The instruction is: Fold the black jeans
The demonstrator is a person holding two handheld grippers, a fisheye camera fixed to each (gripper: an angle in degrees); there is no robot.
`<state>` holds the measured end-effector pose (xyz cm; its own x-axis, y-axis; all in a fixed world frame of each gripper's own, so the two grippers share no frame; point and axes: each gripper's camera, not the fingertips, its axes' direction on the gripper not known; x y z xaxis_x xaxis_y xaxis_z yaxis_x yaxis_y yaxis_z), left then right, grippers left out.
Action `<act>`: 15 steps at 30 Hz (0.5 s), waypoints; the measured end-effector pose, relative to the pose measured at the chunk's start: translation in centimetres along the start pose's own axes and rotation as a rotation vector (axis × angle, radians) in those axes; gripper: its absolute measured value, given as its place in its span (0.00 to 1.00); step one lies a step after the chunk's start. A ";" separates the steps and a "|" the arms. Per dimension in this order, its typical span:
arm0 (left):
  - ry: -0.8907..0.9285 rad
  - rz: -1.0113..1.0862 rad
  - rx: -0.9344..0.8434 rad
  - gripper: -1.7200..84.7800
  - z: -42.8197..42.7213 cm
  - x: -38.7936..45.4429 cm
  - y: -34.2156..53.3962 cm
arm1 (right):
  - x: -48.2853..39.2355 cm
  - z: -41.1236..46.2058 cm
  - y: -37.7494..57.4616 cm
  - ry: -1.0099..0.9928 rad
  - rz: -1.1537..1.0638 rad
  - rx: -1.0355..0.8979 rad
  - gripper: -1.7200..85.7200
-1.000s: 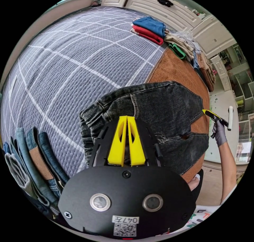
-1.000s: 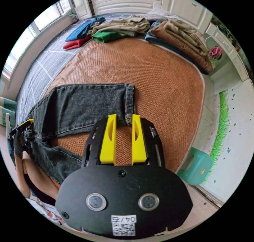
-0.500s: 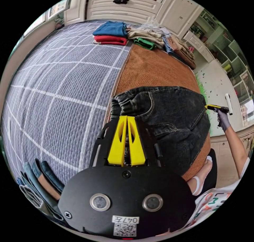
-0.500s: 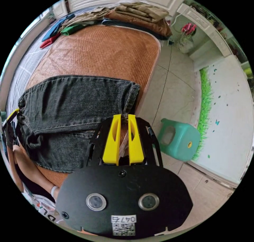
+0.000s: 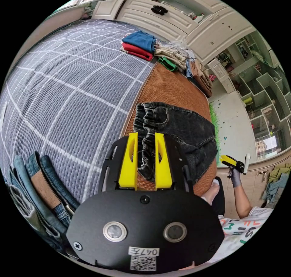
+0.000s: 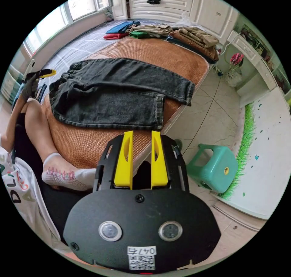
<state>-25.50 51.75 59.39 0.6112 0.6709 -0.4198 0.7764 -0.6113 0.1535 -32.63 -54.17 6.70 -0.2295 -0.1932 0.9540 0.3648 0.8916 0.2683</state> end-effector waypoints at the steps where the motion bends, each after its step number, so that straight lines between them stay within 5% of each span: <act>1: 0.005 -0.004 0.003 0.11 0.2 -0.1 0.2 | -1.2 0.3 0.0 0.017 -0.036 -0.018 0.08; 11: -0.022 -0.073 -0.058 0.09 5.3 -2.1 1.2 | -10.3 -1.0 -4.0 0.113 -0.576 -0.103 0.10; 15: -0.008 -0.075 -0.054 0.10 6.2 -2.2 1.6 | -9.6 -0.9 -4.1 0.048 -0.560 -0.159 0.05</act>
<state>-26.57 46.72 55.05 0.5501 0.7105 -0.4389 0.8272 -0.5358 0.1695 -31.14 -56.33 -3.49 -0.3871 -0.6390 0.6647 0.3316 0.5762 0.7470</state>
